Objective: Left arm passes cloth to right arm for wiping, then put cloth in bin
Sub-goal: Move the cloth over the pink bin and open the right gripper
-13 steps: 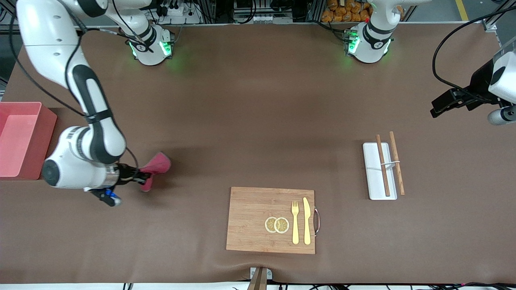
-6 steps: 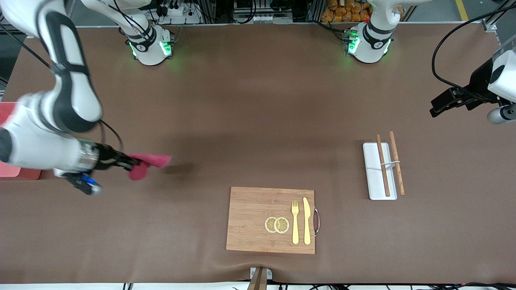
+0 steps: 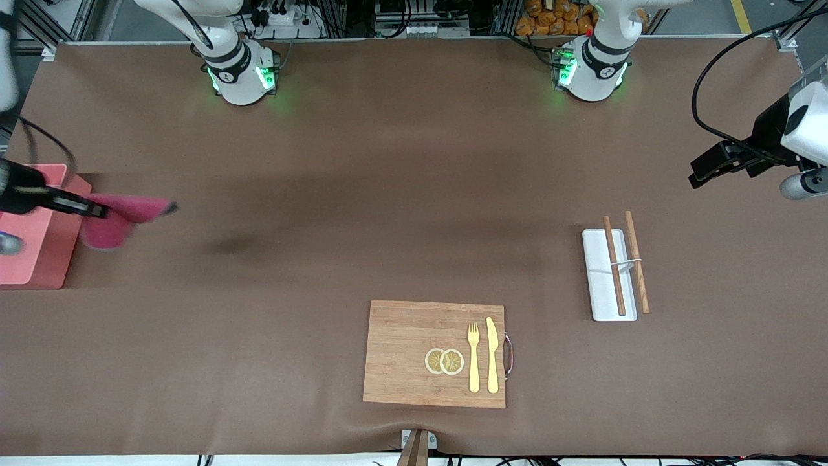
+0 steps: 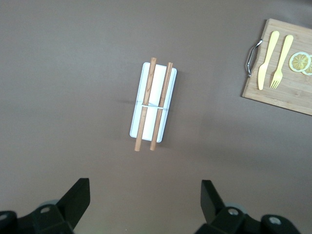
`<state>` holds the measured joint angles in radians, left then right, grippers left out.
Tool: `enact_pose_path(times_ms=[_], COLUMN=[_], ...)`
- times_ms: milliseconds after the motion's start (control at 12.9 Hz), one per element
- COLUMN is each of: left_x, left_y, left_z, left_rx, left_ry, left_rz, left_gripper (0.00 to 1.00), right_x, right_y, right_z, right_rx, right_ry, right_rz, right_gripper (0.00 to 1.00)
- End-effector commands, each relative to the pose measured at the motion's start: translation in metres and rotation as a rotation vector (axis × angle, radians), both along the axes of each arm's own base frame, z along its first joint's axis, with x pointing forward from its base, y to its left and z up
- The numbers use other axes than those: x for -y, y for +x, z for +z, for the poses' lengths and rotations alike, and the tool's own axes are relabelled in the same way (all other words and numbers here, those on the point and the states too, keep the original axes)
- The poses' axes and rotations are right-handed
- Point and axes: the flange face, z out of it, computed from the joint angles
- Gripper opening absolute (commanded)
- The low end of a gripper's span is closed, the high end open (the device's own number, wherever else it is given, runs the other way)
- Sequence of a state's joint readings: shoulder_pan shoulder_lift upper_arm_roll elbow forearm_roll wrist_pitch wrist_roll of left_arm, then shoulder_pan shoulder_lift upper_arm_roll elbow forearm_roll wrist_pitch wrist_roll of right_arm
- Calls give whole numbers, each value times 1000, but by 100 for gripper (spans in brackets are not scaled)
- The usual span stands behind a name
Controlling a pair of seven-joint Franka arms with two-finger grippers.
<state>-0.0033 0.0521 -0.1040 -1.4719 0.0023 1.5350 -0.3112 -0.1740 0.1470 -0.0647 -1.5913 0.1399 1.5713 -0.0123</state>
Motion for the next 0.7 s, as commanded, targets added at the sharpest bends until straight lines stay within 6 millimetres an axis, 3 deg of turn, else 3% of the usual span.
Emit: enact_pose_path(times_ms=[0,311,466,621], left_x=[0,0,0,0], left_y=[-6,-6,-8,-8], left_z=[5,5,5,5], left_rx=[11,9,3,1], left_ry=[0,0,1,1], left_rz=[0,0,0,0], left_gripper=[100,100,100,100], right_x=[88,225,291,334], right_y=[-28,-65,-76,-76], right_z=[2,-14,-59,-115], right_rx=[10,10,43,82], right_ry=[-49,-216,-245,-270], right_rz=[99,217,274,295], right_gripper=[0,0,0,0])
